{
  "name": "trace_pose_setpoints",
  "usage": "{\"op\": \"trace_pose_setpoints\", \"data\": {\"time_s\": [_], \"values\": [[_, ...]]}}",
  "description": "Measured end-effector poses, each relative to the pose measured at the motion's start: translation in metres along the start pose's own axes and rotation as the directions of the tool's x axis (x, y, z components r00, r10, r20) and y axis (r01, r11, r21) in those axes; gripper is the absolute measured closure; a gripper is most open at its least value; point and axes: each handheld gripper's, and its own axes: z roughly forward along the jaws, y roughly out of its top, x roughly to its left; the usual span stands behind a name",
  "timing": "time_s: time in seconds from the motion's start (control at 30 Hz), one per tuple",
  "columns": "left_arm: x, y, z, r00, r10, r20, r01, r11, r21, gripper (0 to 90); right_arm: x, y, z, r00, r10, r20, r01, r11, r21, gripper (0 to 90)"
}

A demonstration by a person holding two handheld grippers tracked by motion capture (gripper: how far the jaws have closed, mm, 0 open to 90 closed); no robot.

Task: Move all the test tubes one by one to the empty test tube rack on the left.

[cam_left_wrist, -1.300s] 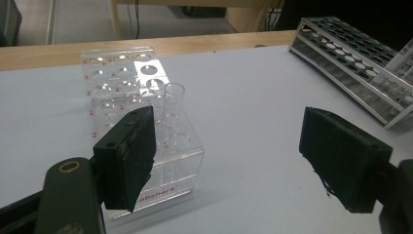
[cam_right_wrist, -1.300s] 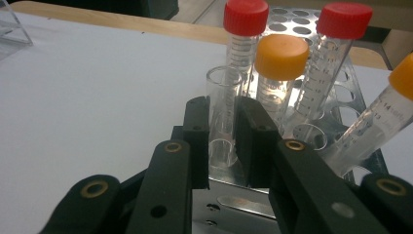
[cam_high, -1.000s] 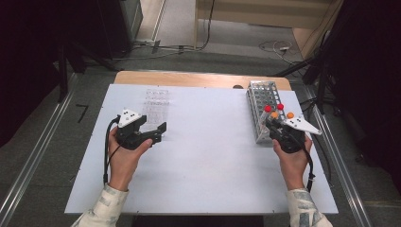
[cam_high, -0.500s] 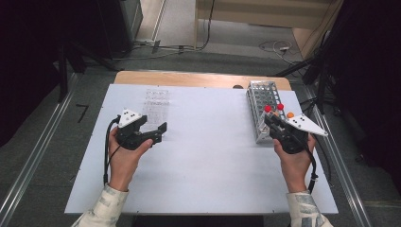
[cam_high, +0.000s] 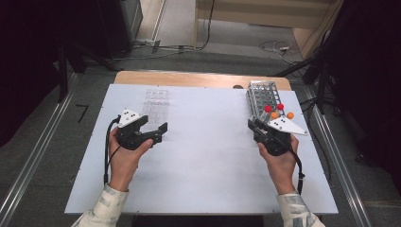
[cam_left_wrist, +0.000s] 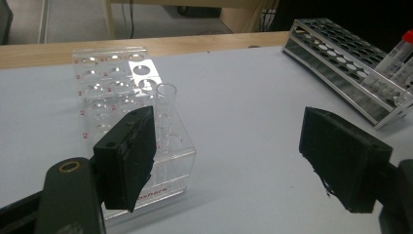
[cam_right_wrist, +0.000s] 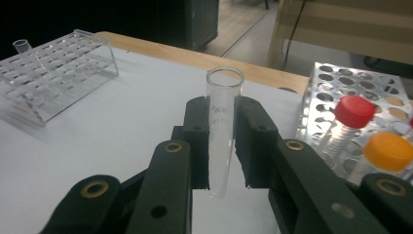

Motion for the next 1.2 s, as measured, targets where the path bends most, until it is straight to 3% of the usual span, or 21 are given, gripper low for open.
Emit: {"op": "trace_pose_setpoints", "data": {"time_s": [0.3, 0.63, 0.9, 1.2], "values": [[-0.004, -0.001, 0.003, 0.9999, 0.010, 0.009, -0.010, 0.9999, 0.008, 21.7, 0.027, -0.003, 0.018, 0.9975, -0.042, -0.056, 0.044, 0.998, 0.037, 73.3], [-0.006, -0.001, 0.002, 0.9998, 0.013, 0.013, -0.013, 0.9999, 0.009, 21.8, 0.063, -0.005, 0.041, 0.9877, -0.095, -0.124, 0.104, 0.992, 0.065, 73.3], [-0.009, -0.001, 0.004, 0.9995, 0.021, 0.022, -0.021, 0.9997, 0.013, 21.7, 0.089, -0.003, 0.059, 0.9804, -0.101, -0.169, 0.115, 0.991, 0.072, 73.3], [-0.016, -0.002, 0.006, 0.9969, 0.026, 0.074, -0.028, 0.9994, 0.019, 22.9, 0.115, -0.002, 0.075, 0.9706, -0.112, -0.213, 0.131, 0.988, 0.078, 73.4]]}}
